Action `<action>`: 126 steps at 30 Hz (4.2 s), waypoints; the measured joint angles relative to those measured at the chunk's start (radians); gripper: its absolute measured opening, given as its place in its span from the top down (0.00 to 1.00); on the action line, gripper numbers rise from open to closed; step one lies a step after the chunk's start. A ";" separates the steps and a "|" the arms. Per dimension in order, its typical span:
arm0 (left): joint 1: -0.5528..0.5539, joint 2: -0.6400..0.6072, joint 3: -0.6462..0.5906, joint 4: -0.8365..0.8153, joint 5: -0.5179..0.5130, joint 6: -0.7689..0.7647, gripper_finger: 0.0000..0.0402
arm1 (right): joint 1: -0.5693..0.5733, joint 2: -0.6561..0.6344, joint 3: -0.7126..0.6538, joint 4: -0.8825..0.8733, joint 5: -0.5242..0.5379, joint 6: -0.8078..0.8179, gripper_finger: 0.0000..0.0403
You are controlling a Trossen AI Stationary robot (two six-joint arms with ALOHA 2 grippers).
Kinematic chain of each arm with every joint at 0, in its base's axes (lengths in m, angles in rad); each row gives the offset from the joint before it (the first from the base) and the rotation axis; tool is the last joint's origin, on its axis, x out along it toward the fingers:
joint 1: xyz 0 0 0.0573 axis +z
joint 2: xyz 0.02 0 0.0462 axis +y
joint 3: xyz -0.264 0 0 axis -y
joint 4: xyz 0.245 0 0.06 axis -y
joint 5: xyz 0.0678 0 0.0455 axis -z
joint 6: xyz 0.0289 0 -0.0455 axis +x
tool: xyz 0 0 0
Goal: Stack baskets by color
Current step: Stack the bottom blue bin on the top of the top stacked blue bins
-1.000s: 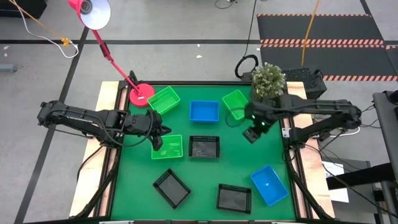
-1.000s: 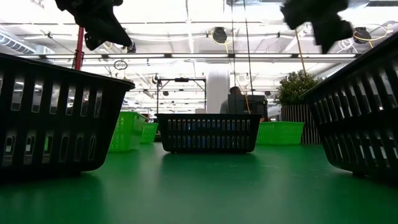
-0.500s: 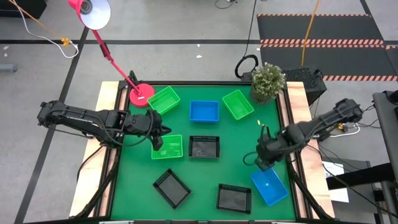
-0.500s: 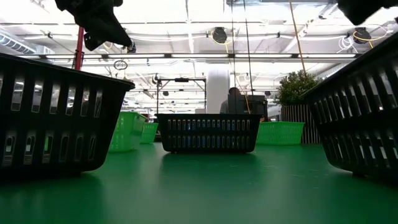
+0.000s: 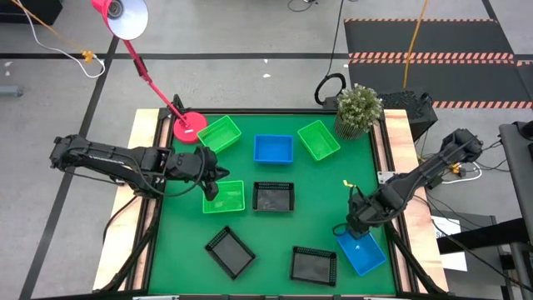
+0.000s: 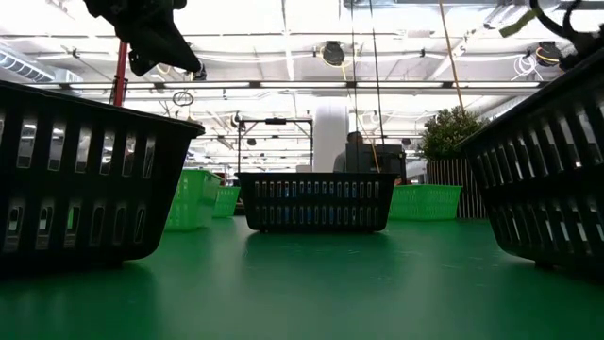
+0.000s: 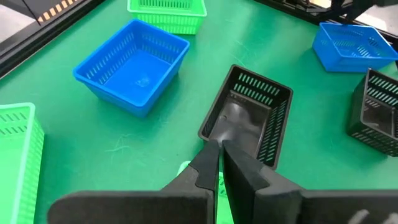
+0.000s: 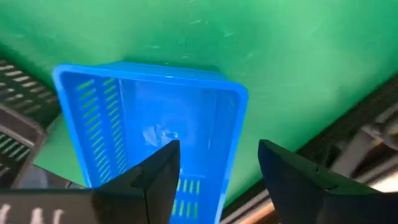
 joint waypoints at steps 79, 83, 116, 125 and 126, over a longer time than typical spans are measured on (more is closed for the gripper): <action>0.023 0.258 0.117 0.511 -0.021 0.143 0.37 | -0.640 0.195 0.582 -0.027 0.113 -0.716 1.00; 0.024 0.338 0.180 0.496 0.005 0.143 0.32 | -0.677 0.269 0.652 -0.024 0.108 -0.791 1.00; 0.122 0.444 0.234 0.380 -0.007 0.247 0.97 | -0.722 0.339 0.709 0.336 0.114 -0.907 0.96; 0.175 0.394 0.238 0.404 -0.075 0.102 0.99 | -0.816 0.279 0.709 0.433 0.213 -0.721 0.61; 0.186 0.389 0.238 0.392 -0.079 0.074 0.99 | -0.831 0.269 0.709 0.436 0.214 -0.710 0.57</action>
